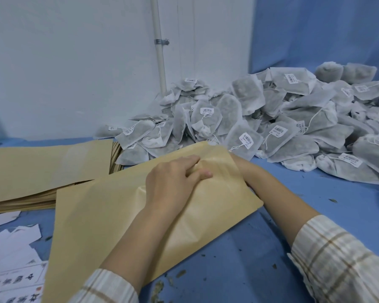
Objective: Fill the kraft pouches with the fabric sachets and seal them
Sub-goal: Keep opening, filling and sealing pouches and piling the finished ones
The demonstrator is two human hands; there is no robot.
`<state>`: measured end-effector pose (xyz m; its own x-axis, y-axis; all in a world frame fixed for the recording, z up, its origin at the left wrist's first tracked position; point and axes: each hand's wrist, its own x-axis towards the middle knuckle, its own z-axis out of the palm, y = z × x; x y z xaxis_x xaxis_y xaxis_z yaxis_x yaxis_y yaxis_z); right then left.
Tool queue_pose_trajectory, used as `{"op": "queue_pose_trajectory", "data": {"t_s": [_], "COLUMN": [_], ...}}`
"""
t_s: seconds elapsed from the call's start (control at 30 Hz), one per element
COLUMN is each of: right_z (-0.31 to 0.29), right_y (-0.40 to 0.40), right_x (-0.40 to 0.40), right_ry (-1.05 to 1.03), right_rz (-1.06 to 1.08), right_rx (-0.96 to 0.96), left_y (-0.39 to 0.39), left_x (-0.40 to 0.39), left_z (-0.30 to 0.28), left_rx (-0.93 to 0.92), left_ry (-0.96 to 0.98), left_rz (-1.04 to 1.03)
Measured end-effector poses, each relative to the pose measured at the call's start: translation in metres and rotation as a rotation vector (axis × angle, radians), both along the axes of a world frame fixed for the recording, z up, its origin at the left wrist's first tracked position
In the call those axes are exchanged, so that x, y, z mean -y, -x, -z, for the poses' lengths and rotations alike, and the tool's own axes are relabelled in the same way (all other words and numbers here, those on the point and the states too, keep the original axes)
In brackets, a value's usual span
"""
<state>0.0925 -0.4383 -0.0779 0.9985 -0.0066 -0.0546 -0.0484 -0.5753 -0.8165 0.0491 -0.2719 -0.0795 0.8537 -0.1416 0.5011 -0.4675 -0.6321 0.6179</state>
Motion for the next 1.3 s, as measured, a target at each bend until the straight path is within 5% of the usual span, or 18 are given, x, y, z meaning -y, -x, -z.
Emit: {"op": "queue_pose_trajectory", "data": {"t_s": [0.13,0.27,0.33,0.4,0.47,0.53,0.6,0.7,0.8,0.9,1.0,1.17,1.3], "right_z": [-0.003,-0.005,-0.002,0.003,0.012,0.023,0.031,0.033,0.023,0.007,0.002,-0.002,0.008], "right_y": [0.0,0.019,0.016,0.007,-0.001,-0.004,-0.008,-0.012,-0.008,-0.004,-0.004,0.005,-0.007], "right_x": [-0.003,0.004,0.005,0.012,0.024,0.034,0.037,0.035,0.028,0.022,0.022,0.013,-0.005], "right_ry": [0.055,-0.213,-0.298,-0.353,0.009,0.51,0.646,0.529,-0.011,-0.637,-0.864,-0.502,-0.192], "right_rz": [0.02,-0.211,-0.147,0.144,0.479,0.453,0.339,0.433,0.685,0.723,0.489,-0.039,0.041], "right_rx": [0.072,-0.149,0.018,0.304,0.529,0.428,0.224,0.43,0.728,0.64,0.4,0.15,0.064], "left_y": [-0.002,-0.002,-0.002,-0.003,-0.005,-0.006,-0.007,-0.007,-0.009,-0.012,-0.011,-0.002,0.005], "left_x": [-0.003,-0.001,-0.001,-0.003,-0.004,-0.006,-0.007,-0.008,-0.011,-0.013,-0.015,-0.008,0.0], "left_z": [0.003,0.002,0.002,0.001,0.002,0.002,0.002,0.002,0.001,-0.001,-0.003,-0.009,-0.001], "left_rx": [0.0,-0.016,-0.004,0.014,0.018,0.007,-0.001,0.003,-0.008,-0.026,-0.037,0.049,0.087], "left_ry": [0.003,0.015,-0.017,-0.032,-0.019,-0.026,-0.028,-0.026,-0.019,-0.039,-0.028,0.058,-0.043], "left_rz": [-0.05,-0.041,-0.071,-0.128,-0.169,-0.19,-0.195,-0.193,-0.207,-0.222,-0.232,-0.115,-0.029]}}
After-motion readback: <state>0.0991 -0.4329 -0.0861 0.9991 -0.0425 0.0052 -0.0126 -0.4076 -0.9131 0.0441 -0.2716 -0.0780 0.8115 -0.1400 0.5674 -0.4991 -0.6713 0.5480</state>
